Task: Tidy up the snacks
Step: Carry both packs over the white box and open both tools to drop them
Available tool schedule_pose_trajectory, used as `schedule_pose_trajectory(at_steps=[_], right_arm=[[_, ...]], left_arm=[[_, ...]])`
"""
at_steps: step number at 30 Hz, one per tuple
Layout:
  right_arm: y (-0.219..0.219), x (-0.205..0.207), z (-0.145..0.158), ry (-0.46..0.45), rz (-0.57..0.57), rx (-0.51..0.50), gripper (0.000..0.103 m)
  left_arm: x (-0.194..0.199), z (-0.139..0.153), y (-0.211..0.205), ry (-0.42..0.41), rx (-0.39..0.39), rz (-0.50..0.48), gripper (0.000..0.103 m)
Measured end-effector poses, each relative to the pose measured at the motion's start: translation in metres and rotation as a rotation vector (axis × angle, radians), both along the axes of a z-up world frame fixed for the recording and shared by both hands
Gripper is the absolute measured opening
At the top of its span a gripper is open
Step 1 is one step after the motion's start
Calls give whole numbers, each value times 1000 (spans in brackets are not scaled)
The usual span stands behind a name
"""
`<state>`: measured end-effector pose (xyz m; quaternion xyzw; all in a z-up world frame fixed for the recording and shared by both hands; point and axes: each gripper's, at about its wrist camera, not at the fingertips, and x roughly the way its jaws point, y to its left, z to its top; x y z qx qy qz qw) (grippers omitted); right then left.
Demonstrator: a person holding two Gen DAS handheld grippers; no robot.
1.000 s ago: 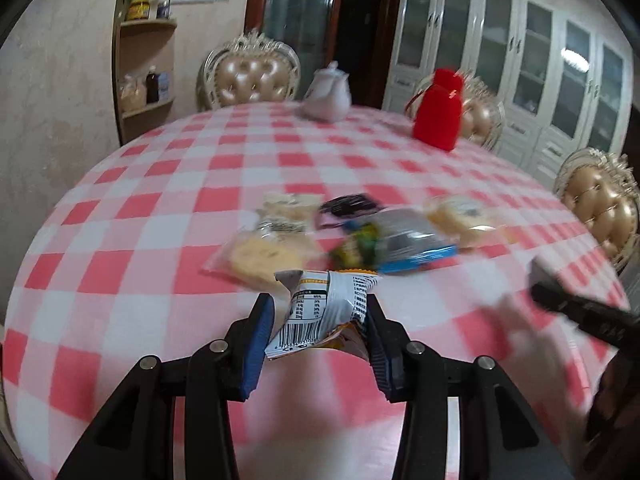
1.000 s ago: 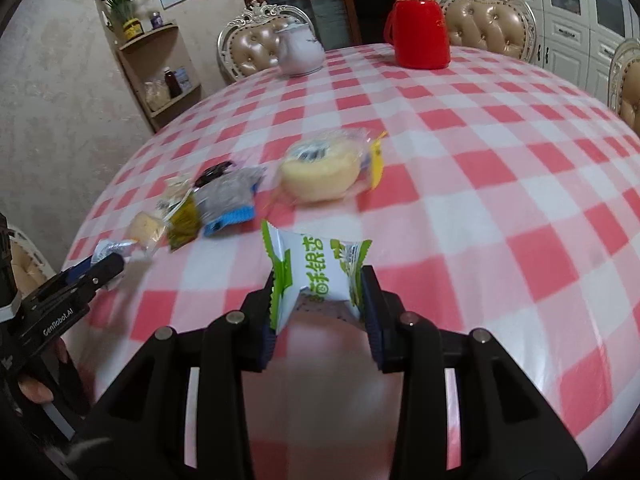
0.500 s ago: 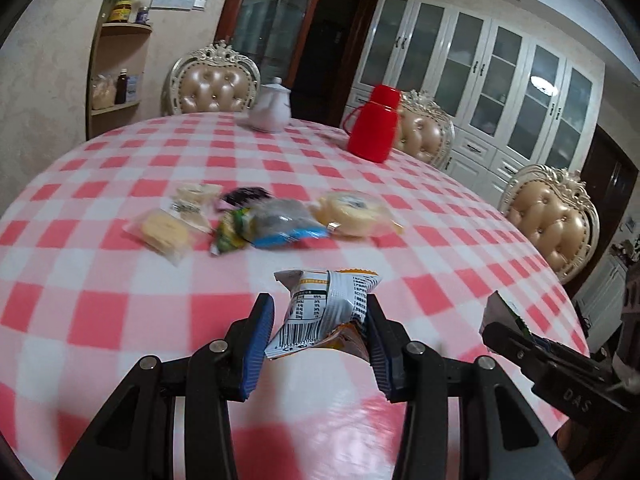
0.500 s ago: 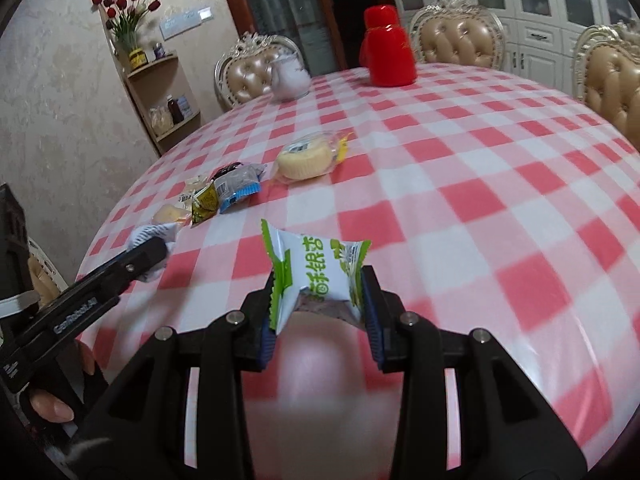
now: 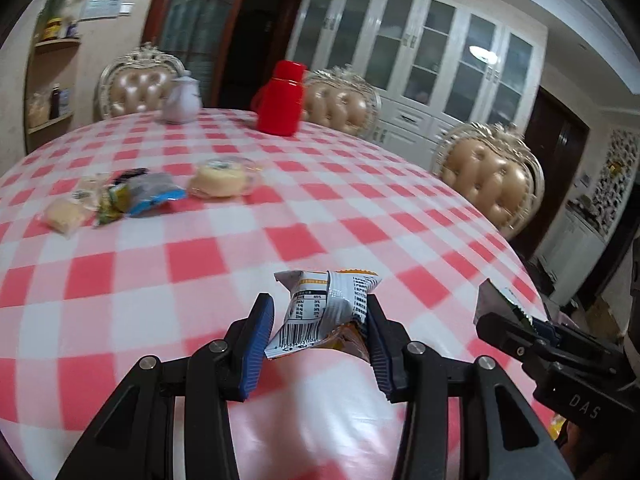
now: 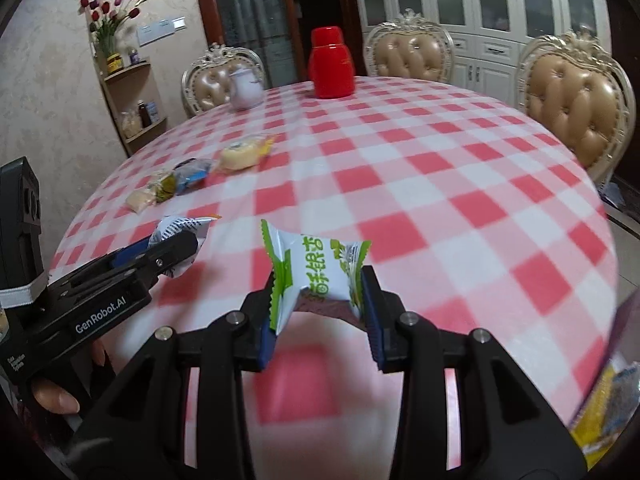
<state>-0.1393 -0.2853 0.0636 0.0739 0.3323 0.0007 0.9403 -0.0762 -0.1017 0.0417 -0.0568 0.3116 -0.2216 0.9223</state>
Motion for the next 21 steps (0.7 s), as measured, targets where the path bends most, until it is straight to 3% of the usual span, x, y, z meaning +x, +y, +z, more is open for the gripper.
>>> schedule_pose_trajectory(at_steps=[13,21], right_arm=[[-85,-62,-5,22,-149,-3,40],[-130,-98,-2,31,-224,-43,41]], left_arm=[[-44,10,-75,9,10,-203,46],[-90,19,-143,25,25,-409,46]])
